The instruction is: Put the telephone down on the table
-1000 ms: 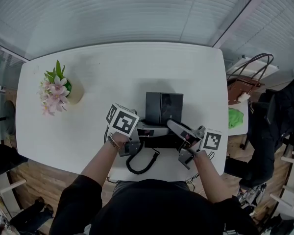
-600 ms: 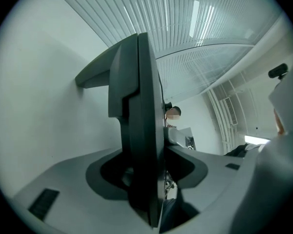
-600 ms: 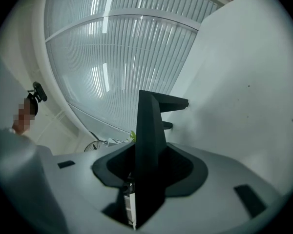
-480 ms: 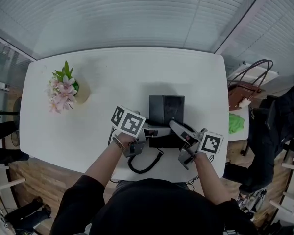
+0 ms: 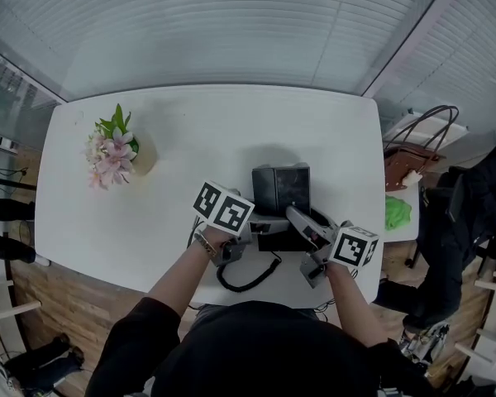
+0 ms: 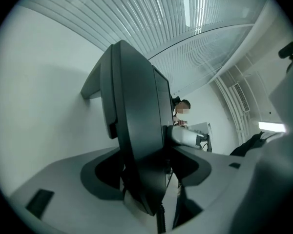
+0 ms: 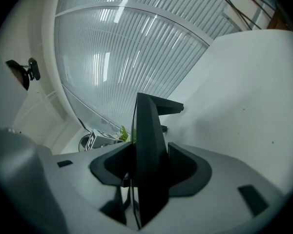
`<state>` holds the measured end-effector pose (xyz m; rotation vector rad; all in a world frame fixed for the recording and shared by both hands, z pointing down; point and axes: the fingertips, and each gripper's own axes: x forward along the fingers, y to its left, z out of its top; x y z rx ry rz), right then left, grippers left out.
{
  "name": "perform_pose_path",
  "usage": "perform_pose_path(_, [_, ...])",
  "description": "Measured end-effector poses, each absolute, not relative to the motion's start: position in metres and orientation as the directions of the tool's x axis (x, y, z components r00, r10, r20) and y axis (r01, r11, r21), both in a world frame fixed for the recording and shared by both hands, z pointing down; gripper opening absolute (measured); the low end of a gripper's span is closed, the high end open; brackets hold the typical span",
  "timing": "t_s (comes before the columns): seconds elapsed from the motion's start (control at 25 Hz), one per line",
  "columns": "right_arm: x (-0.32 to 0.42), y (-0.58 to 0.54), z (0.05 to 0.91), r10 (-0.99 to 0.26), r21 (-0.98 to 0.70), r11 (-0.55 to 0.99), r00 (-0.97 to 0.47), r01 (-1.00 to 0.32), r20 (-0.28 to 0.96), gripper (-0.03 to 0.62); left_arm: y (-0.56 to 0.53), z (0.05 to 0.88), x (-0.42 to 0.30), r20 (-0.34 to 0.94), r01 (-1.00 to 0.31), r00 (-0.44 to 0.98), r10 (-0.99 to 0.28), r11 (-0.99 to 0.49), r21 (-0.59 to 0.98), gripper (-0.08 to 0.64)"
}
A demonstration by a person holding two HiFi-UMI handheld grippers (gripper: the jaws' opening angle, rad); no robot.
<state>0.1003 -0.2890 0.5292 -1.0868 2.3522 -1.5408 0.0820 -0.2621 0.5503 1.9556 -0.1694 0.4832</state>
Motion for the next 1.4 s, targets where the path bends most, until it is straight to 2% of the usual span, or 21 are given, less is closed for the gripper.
perform_pose_path(0.52, [0.105, -0.286, 0.529, -0.653, -0.763, 0.259, -0.689, -0.592, 0.314, 0.233, -0.26, 0.553, 0.08, 0.456, -0.36, 0.885, 0.095, -0.482, 0.799, 0.302])
perform_pose_path(0.64, [0.111, -0.284, 0.529, -0.664, -0.691, 0.283, -0.656, -0.665, 0.359, 0.234, -0.26, 0.555, 0.08, 0.471, -0.375, 0.878, 0.085, -0.49, 0.787, 0.294])
perform_pose_path(0.72, [0.12, -0.283, 0.532, -0.675, -0.633, 0.287, -0.621, -0.719, 0.4, 0.237, -0.262, 0.556, 0.079, 0.474, -0.387, 0.878, 0.068, -0.484, 0.785, 0.261])
perform_pose_path(0.76, [0.122, -0.283, 0.533, -0.675, -0.625, 0.286, -0.616, -0.726, 0.407, 0.231, -0.263, 0.557, 0.079, 0.472, -0.389, 0.879, 0.06, -0.479, 0.787, 0.244])
perform_pose_path(1.04, [0.123, -0.282, 0.534, -0.673, -0.622, 0.298, -0.621, -0.724, 0.401, 0.226, -0.264, 0.557, 0.08, 0.474, -0.396, 0.879, 0.047, -0.484, 0.781, 0.245])
perform_pose_path(1.2, [0.122, -0.283, 0.534, -0.675, -0.612, 0.3, -0.617, -0.731, 0.406, 0.235, -0.268, 0.555, 0.077, 0.495, -0.432, 0.868, -0.021, -0.522, 0.735, 0.252])
perform_pose_path(1.4, [0.125, -0.289, 0.522, -0.712, -0.57, 0.317, -0.587, -0.758, 0.385, 0.241, -0.28, 0.542, 0.064, 0.49, -0.51, 0.849, -0.199, -0.554, 0.658, 0.251])
